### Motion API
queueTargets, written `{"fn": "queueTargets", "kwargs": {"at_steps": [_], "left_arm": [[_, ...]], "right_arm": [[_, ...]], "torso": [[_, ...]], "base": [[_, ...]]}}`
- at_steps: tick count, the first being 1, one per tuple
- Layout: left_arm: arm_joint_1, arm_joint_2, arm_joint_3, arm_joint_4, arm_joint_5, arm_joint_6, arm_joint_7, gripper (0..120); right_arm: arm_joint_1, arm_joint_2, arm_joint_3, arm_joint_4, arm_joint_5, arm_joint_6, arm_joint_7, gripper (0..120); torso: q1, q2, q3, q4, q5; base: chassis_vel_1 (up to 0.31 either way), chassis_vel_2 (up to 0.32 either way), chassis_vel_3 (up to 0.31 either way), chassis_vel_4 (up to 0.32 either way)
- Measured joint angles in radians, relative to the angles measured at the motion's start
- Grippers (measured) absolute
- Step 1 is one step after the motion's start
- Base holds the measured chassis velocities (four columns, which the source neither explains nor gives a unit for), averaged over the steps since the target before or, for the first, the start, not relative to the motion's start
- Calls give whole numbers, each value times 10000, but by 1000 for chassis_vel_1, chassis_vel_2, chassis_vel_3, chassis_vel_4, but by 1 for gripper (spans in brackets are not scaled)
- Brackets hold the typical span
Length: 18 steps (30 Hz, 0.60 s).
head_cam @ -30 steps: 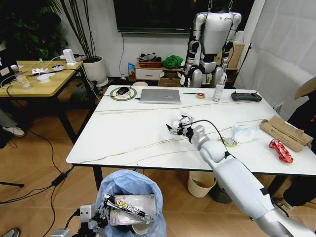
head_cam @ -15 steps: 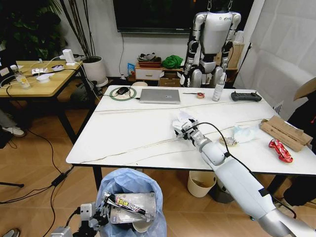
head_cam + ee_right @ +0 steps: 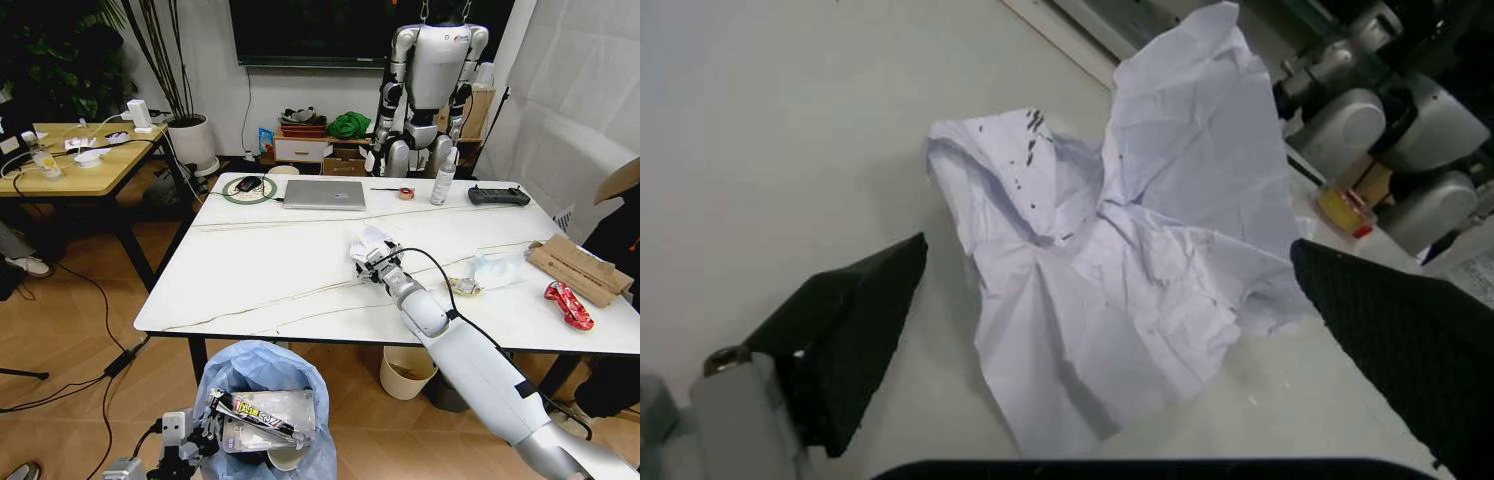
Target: Pick up the trash bin and place the trash from the table into it.
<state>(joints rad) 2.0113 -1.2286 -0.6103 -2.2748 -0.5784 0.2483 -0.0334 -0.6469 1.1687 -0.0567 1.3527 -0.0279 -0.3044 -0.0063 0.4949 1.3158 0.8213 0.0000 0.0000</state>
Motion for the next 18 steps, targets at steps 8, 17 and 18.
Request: {"fn": "queueTargets", "kwargs": {"at_steps": [8, 17, 18], "left_arm": [[-9, -7, 3, -9, -11, 0, -4, 0], [-18, -13, 8, -5, -16, 2, -7, 0], [-17, -14, 5, -5, -17, 2, -7, 0]], "right_arm": [[6, -67, 124, -137, 43, 86, -159, 70], [-37, -27, 114, -166, 84, 83, -200, 39], [-42, -10, 109, -188, 85, 84, -205, 32]], "torso": [[0, 0, 0, -1, 0], [0, 0, 0, -1, 0], [0, 0, 0, 0, 0]], "base": [[0, 0, 0, 0], [0, 0, 0, 0], [0, 0, 0, 0]]}}
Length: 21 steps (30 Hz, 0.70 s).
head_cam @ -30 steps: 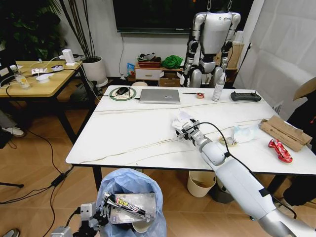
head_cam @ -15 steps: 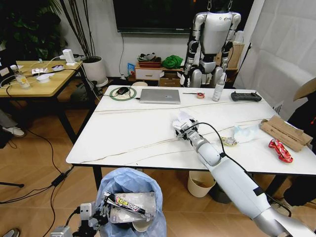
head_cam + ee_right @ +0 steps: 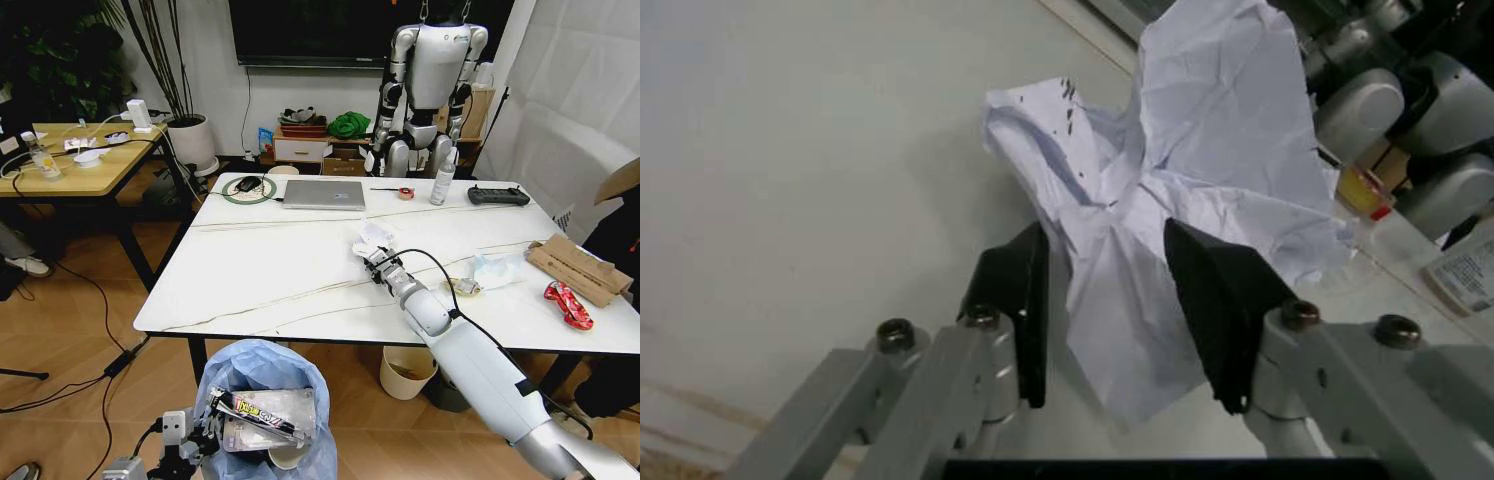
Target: Pick up the trash bin and place the trash from the table into it.
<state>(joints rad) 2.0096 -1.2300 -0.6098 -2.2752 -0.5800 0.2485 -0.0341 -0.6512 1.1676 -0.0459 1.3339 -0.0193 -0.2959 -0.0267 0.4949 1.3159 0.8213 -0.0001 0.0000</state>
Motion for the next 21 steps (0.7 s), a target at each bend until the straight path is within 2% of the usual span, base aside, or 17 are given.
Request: {"fn": "queueTargets", "kwargs": {"at_steps": [3, 8, 12, 15, 17, 21], "left_arm": [[0, 5, -8, 0, -7, 0, 0, 0], [-7, 8, -4, 16, -10, 0, -1, 0], [-24, 37, -6, 20, -37, 0, -2, 0], [-25, 47, -18, 20, -66, 0, -7, 0], [-25, 58, -27, 20, -80, 0, -9, 0], [-51, 77, -18, 39, -107, 1, -12, 0]], "right_arm": [[0, 19, -1, -47, 34, 6, -34, 25], [17, -43, 16, -77, 296, 46, -203, 3], [-4, -181, 123, -44, 648, 145, -420, 0], [-53, -413, 247, 19, 1171, 705, -936, 0], [-145, -772, 331, 188, 1660, 1442, -1390, 0], [-575, -1727, 395, 1415, 4046, 1859, -2057, 0]], "torso": [[0, 0, 0, 1, 0], [0, 0, 0, 0, 0], [0, 1, 0, 2, 2], [0, 1, 0, 1, 1], [0, 1, 0, 2, 3], [0, 0, 0, -1, 5]], "base": [[0, 0, 0, 0], [0, 0, 0, 0], [0, 0, 0, 0], [0, 0, 0, 0], [0, 0, 0, 0], [0, 0, 0, 0]]}}
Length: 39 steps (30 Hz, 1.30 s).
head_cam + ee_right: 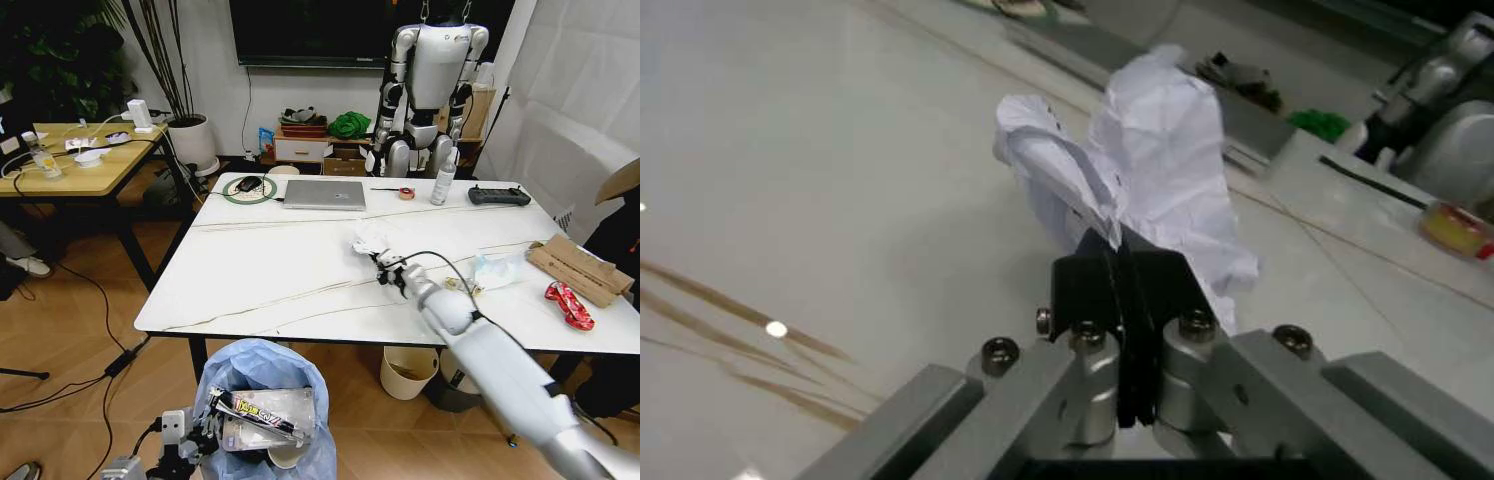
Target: Pick up the trash bin and place the trash from the table into it.
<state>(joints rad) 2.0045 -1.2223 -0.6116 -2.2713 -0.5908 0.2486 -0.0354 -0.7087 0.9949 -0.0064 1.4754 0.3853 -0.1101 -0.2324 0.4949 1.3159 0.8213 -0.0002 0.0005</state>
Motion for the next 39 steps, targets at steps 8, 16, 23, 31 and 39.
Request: {"fn": "queueTargets", "kwargs": {"at_steps": [8, 16, 23, 31, 39], "left_arm": [[-31, 17, 20, 6, -21, 16, -7, 0], [-6, -4, 4, -43, -55, 39, -17, 0], [43, -15, -108, -164, -129, 61, -41, 0], [65, -16, -87, -202, -220, 97, -116, 0], [118, 60, -99, -244, -291, 126, -158, 0]], "right_arm": [[-1667, -1412, 352, 3442, 2691, 660, -1781, 0], [-3260, -2084, -365, 6471, 4519, 1418, -2639, 0], [-4059, -2398, -1463, 6822, 3742, 1886, -3111, 0], [-4049, -2155, -1808, 6153, 2964, 2148, -3091, 0], [-4269, -2037, -1770, 5837, 2090, 2464, -3087, 15]], "torso": [[-2, 1, -2, 2, -3], [-3, 1, -2, 3, -4], [-3, 1, -1, 1, -5], [-1, 1, 0, 2, -5], [-1, 0, 0, 1, -5]], "base": [[0, 0, 0, 0], [0, 0, 0, 0], [0, 0, 0, 0], [0, 0, 0, 0], [0, 0, 0, 0]]}}
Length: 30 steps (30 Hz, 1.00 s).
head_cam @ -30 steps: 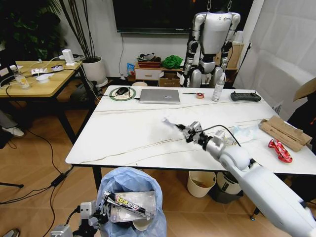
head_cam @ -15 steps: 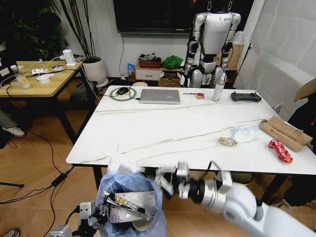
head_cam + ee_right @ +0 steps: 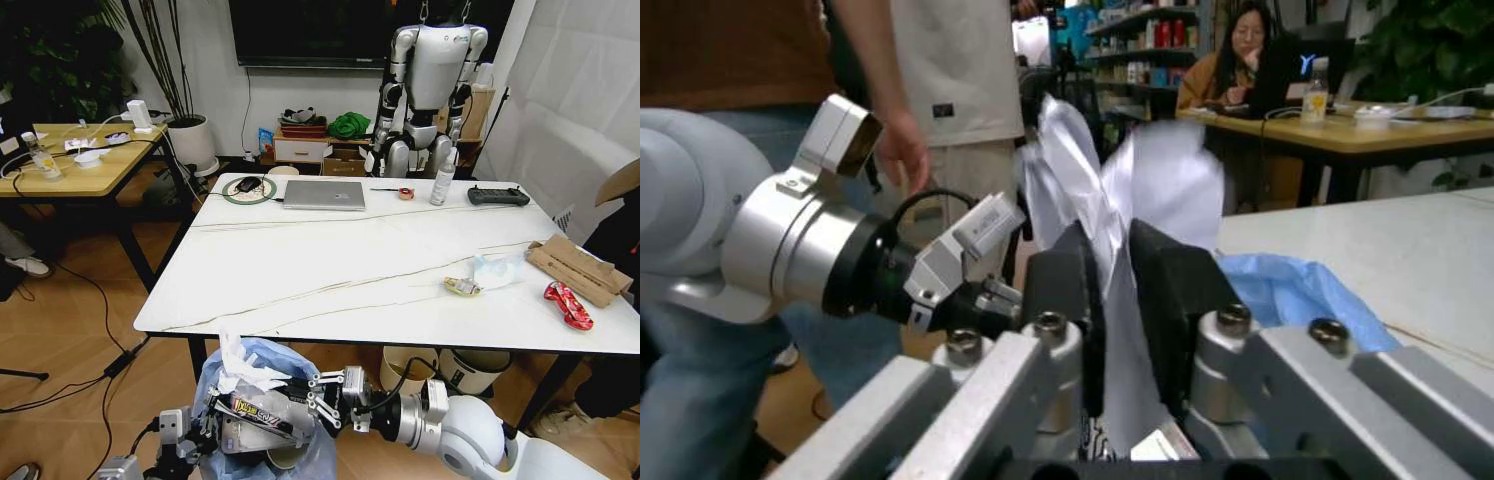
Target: Pick up the trash bin and place the trash from the table into it.
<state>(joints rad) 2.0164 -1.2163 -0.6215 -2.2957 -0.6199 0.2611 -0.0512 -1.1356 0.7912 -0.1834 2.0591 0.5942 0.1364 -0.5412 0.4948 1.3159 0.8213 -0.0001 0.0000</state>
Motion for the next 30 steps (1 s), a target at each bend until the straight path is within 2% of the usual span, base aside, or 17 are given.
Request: {"fn": "queueTargets", "kwargs": {"at_steps": [2, 7, 10, 14, 16, 21, 25, 28, 30], "left_arm": [[-1, 3, 0, -2, -6, 2, -3, 0], [-2, -6, 31, -9, -49, 19, -20, 0], [10, -11, 52, -6, -58, 28, -33, 0], [49, 78, 52, 116, -90, 77, -127, 0], [34, 95, 52, 132, -115, 86, -144, 0], [-137, 196, 138, 218, -255, 136, -191, 0], [-225, 251, 181, 298, -293, 144, -194, 0], [-306, 275, 224, 348, -342, 151, -197, 0], [-335, 275, 236, 364, -350, 151, -200, 0]], "right_arm": [[-21, 26, 0, -17, -23, 3, 7, 16], [-41, 131, 85, -148, -128, 45, 82, 39], [-51, 182, 241, -147, -174, 121, 334, 46], [-139, 499, 1204, 78, -55, 30, 1753, 66], [-130, 561, 1369, 81, 41, -55, 1932, 69], [-23, 1199, 2987, -16, 901, -1425, 3518, 90], [-82, 1464, 3839, -332, 1002, -1635, 4359, 99], [-416, 1501, 4693, -674, 793, -1895, 4686, 100], [-528, 1502, 4880, -753, 653, -1943, 4701, 100]], "torso": [[0, 0, 0, 0, 0], [0, 0, 0, 1, 0], [0, 0, 0, 1, 0], [0, 0, 0, 1, -1], [0, 0, 0, 0, 0], [1, 0, 0, 1, 1], [1, 0, 0, 2, 1], [2, 0, 0, 0, 0], [2, 0, 1, -1, 1]], "base": [[0, 0, 0, 0], [0, 0, 0, 0], [0, 0, 0, 0], [0, 0, 0, 0], [0, 0, 0, 0], [0, 0, 0, 0], [0, 0, 0, 0], [0, 0, 0, 0], [0, 0, 0, 0]]}}
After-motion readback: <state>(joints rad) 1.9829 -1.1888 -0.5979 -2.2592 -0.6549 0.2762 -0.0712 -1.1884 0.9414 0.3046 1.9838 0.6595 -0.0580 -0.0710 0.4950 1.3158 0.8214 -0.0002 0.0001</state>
